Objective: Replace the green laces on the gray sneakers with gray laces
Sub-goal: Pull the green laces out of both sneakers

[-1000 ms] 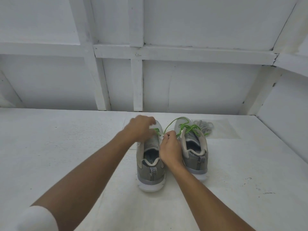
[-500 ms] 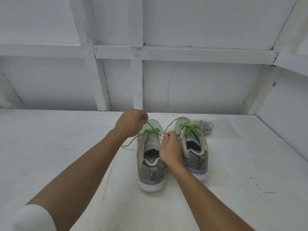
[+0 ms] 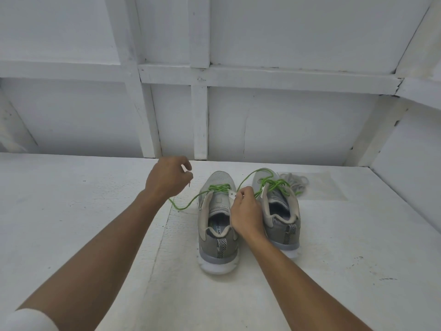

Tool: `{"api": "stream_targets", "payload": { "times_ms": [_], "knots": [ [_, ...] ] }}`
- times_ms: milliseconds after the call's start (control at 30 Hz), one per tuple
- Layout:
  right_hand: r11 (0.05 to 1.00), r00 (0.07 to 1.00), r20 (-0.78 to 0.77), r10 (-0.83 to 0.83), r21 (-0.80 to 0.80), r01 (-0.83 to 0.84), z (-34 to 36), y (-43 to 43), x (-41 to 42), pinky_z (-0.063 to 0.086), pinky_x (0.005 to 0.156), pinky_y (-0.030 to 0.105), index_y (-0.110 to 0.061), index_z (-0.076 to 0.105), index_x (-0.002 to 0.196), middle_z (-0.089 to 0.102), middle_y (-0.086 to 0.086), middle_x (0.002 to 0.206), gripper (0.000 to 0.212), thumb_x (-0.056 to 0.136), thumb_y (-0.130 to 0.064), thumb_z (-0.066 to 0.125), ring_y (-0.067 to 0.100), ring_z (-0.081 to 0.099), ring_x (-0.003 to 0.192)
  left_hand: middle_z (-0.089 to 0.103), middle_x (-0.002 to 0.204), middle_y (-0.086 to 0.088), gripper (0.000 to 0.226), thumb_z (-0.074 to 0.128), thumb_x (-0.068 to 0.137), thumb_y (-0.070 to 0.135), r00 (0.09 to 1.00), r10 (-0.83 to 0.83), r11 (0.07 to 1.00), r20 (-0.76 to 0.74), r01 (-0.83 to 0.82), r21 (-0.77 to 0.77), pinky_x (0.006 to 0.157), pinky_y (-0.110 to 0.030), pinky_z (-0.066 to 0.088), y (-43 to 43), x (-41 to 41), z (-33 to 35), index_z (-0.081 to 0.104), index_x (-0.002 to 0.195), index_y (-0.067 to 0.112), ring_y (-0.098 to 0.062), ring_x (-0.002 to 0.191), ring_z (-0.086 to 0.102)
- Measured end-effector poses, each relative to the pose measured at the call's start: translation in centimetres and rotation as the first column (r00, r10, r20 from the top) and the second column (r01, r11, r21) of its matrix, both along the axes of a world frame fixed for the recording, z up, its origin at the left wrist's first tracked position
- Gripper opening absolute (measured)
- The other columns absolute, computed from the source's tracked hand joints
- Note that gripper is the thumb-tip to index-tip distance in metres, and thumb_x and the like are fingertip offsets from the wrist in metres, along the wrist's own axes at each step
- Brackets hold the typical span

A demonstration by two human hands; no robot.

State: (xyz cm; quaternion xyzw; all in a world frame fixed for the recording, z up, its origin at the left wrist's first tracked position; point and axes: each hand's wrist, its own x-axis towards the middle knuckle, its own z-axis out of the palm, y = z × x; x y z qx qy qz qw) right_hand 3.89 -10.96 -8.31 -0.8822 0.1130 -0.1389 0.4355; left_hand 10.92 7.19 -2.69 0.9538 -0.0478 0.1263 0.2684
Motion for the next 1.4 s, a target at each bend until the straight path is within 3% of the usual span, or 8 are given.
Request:
{"api": "stream_targets", "payload": {
  "times_ms": [200, 300, 400, 667, 867, 1067, 1267, 1400],
  "knots": [
    [1.000, 1.000, -0.015, 0.022, -0.021, -0.022, 0.2, -0.1, 0.1, 0.031, 0.065, 0.033, -0.014, 0.042, 0.096, 0.054, 0.007, 0.091, 0.015, 0.103, -0.023, 0.031, 0.025, 0.047, 0.079, 0.070, 0.086, 0.001, 0.008, 0.065, 0.083, 0.026, 0.985, -0.025, 0.992, -0.169, 0.045, 0.115, 0.070, -0.029, 0.055, -0.5, -0.8, -2.9, 0.073, 0.086, 0.025, -0.016, 0.073, 0.064],
    [0.997, 0.999, -0.003, 0.045, -0.057, -0.046, 0.5, -0.2, 0.0, 0.030, 0.066, 0.032, -0.013, 0.041, 0.095, 0.057, 0.010, 0.095, 0.014, 0.103, -0.021, 0.031, 0.025, 0.045, 0.080, 0.073, 0.093, 0.003, 0.011, 0.065, 0.084, 0.029, 0.949, -0.078, 0.975, -0.305, 0.137, 0.176, 0.077, -0.031, 0.056, -0.1, -0.8, -3.3, 0.075, 0.088, 0.028, -0.016, 0.083, 0.065],
    [0.987, 0.997, -0.015, 0.071, -0.146, -0.073, 0.8, -0.3, -0.1, 0.030, 0.066, 0.032, -0.010, 0.044, 0.099, 0.059, 0.012, 0.101, 0.019, 0.103, -0.021, 0.030, 0.024, 0.044, 0.079, 0.073, 0.101, 0.002, 0.018, 0.060, 0.086, 0.025, 0.948, -0.073, 0.980, -0.311, 0.127, 0.155, 0.082, -0.032, 0.055, 0.0, -0.8, -3.0, 0.075, 0.094, 0.027, -0.016, 0.091, 0.065],
    [0.846, 0.984, -0.054, 0.172, -0.503, -0.176, 2.7, 0.0, 0.5, 0.036, 0.068, 0.034, -0.009, 0.044, 0.121, 0.044, 0.010, 0.120, 0.026, 0.097, -0.016, 0.041, 0.031, 0.053, 0.098, 0.068, 0.095, 0.002, 0.034, 0.051, 0.095, 0.044, 0.970, -0.148, 0.982, -0.193, 0.121, -0.146, 0.077, -0.024, 0.043, -4.0, -2.9, -1.9, 0.072, 0.108, 0.020, -0.014, 0.088, 0.058],
    [0.761, 0.929, -0.175, 0.326, -0.534, -0.368, 4.9, -0.2, 4.0, 0.047, 0.084, 0.037, -0.013, 0.062, 0.109, 0.051, 0.007, 0.118, 0.026, 0.087, -0.005, 0.052, 0.027, 0.050, 0.109, 0.066, 0.120, -0.004, 0.032, 0.045, 0.097, 0.030, 0.967, -0.093, 0.970, -0.238, 0.034, -0.240, 0.087, -0.027, 0.045, -4.5, -3.4, -3.8, 0.066, 0.121, 0.023, -0.019, 0.104, 0.059],
    [0.642, 0.852, -0.389, 0.351, -0.562, -0.522, 5.7, 1.1, 6.1, 0.046, 0.092, 0.034, -0.022, 0.069, 0.110, 0.057, 0.004, 0.123, 0.029, 0.088, -0.011, 0.053, 0.025, 0.049, 0.117, 0.064, 0.122, -0.008, 0.038, 0.034, 0.099, 0.019, 0.972, -0.042, 0.940, -0.232, -0.040, -0.338, 0.092, -0.034, 0.046, -4.9, -3.5, -4.9, 0.064, 0.122, 0.014, -0.023, 0.107, 0.057],
    [0.562, 0.892, -0.351, 0.284, -0.693, -0.451, 4.5, 2.4, 6.9, 0.041, 0.091, 0.036, -0.019, 0.065, 0.112, 0.058, 0.005, 0.122, 0.027, 0.088, -0.015, 0.054, 0.027, 0.049, 0.116, 0.065, 0.116, -0.009, 0.038, 0.030, 0.099, 0.015, 0.962, -0.022, 0.826, -0.271, -0.135, -0.547, 0.096, -0.042, 0.047, -4.7, -3.8, -5.9, 0.066, 0.111, 0.013, -0.023, 0.105, 0.058],
    [0.526, 0.905, -0.341, 0.253, -0.737, -0.425, 3.9, 2.5, 7.1, 0.038, 0.089, 0.036, -0.018, 0.064, 0.111, 0.060, 0.005, 0.118, 0.028, 0.086, -0.013, 0.052, 0.027, 0.048, 0.115, 0.065, 0.112, -0.006, 0.038, 0.031, 0.100, 0.014, 0.967, -0.008, 0.788, -0.253, -0.149, -0.597, 0.091, -0.036, 0.046, -4.8, -4.0, -6.0, 0.067, 0.109, 0.011, -0.021, 0.103, 0.057]
  ]
}}
